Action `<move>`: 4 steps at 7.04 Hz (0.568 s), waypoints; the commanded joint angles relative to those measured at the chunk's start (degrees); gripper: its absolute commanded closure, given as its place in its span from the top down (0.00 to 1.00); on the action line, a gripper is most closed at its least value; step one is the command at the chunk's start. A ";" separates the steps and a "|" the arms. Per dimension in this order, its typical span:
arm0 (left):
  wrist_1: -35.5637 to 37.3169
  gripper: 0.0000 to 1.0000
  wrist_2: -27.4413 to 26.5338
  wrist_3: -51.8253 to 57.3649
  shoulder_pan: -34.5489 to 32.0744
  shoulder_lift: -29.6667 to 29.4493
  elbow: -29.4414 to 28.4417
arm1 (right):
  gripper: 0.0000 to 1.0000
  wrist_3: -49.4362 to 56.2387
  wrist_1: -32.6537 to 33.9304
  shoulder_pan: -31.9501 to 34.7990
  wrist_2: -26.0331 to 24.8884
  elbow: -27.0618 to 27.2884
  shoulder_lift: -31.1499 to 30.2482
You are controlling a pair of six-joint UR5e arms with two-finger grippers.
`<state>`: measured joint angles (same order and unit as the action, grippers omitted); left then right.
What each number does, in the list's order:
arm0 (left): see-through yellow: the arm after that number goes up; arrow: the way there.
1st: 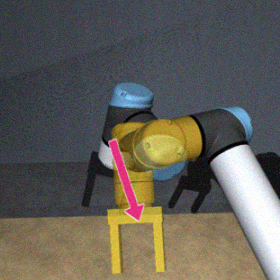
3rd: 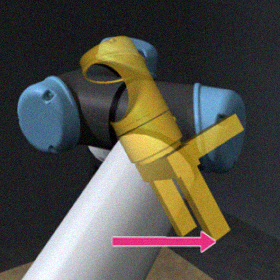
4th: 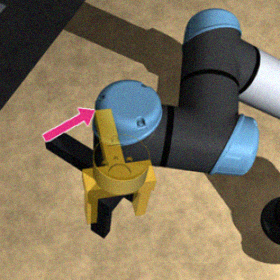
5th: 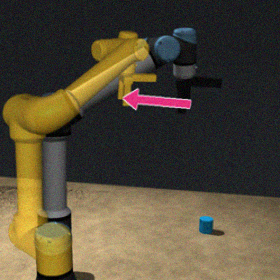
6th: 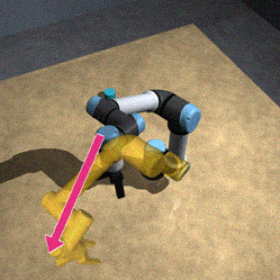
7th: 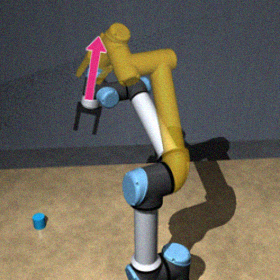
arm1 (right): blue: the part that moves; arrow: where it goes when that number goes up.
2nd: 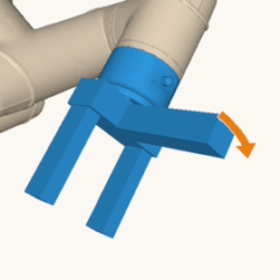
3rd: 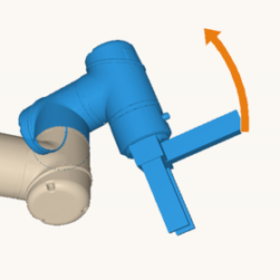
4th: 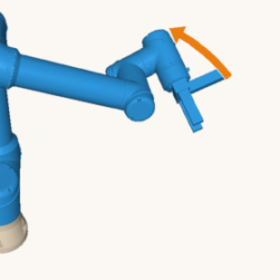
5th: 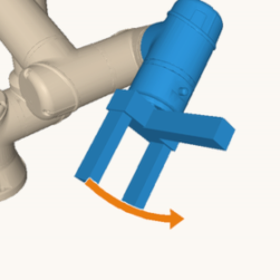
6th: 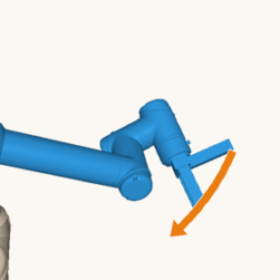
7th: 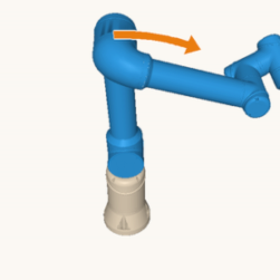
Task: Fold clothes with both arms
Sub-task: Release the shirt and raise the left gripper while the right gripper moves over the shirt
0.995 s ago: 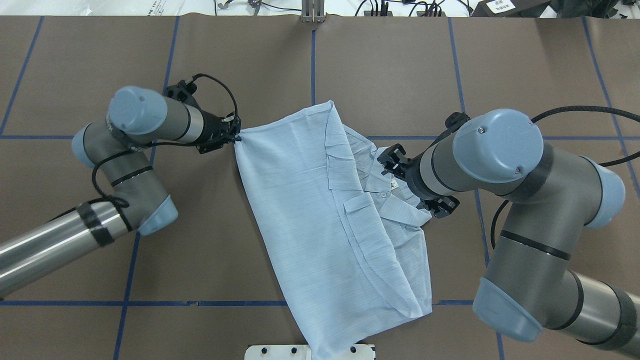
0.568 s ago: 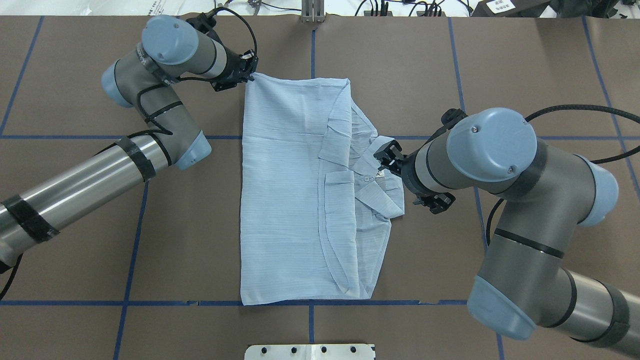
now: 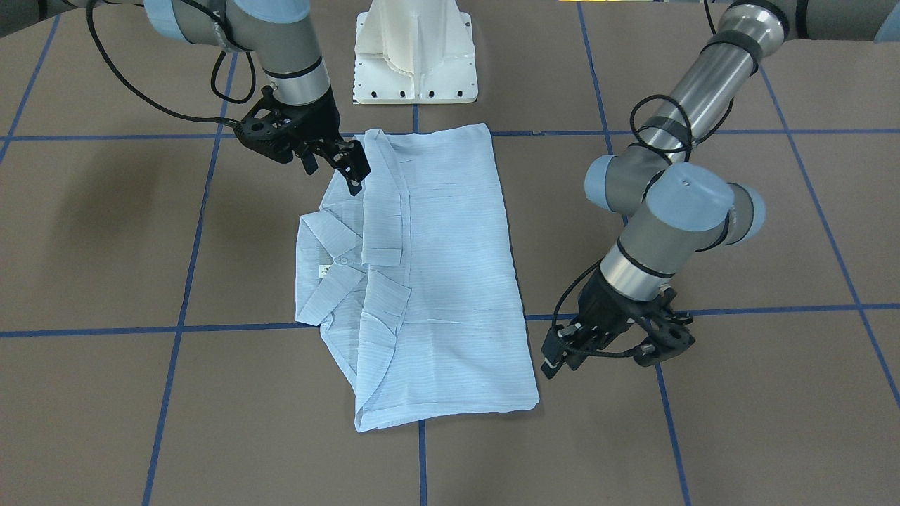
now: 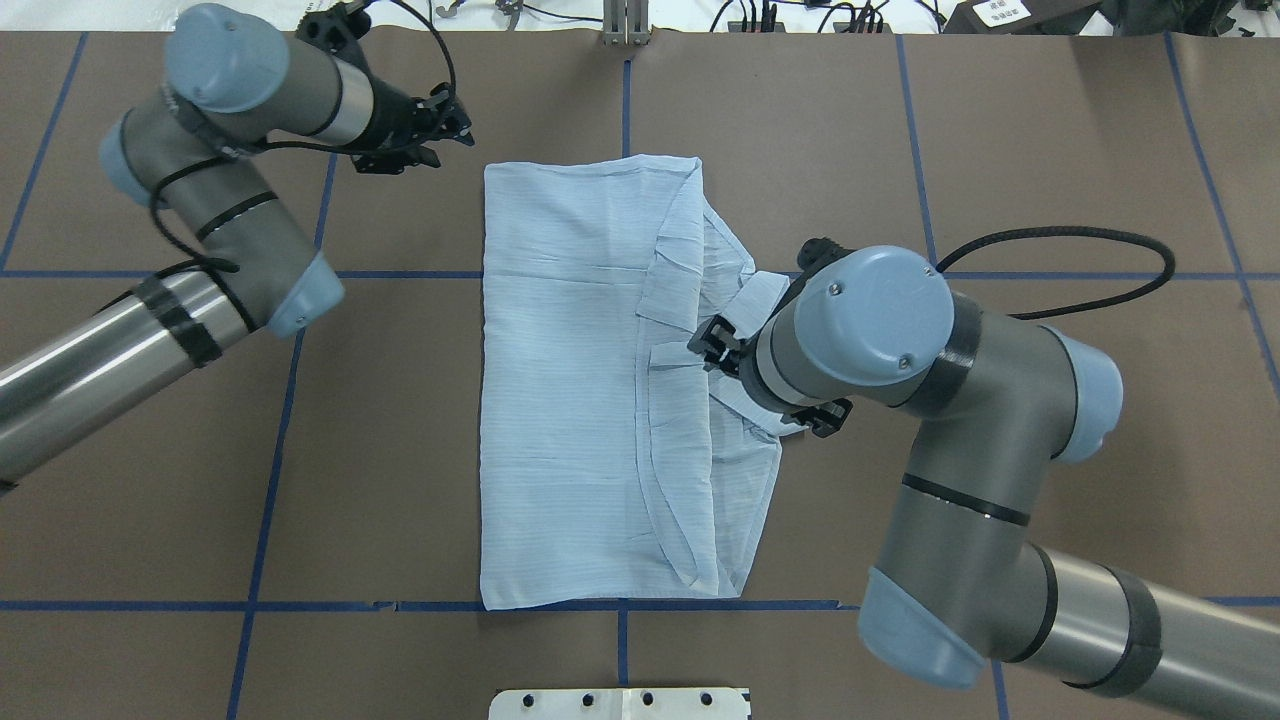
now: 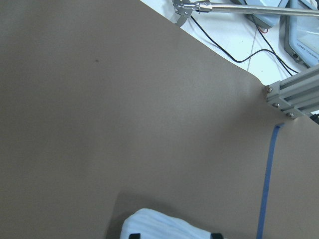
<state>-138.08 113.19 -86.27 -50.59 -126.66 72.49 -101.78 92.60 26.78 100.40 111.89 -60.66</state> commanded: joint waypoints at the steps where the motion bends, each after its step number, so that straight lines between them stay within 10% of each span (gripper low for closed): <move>1: 0.35 0.56 2.73 5.74 -1.44 11.57 12.81 | 1.00 17.67 0.21 -5.31 -0.20 -1.23 0.37; 4: 0.35 0.57 3.88 7.52 -1.53 17.59 19.00 | 1.00 44.91 0.56 -8.06 -0.47 -8.59 5.01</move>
<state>-137.79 116.89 -79.12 -52.07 -110.46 89.93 -68.08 92.95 19.39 100.00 106.85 -58.11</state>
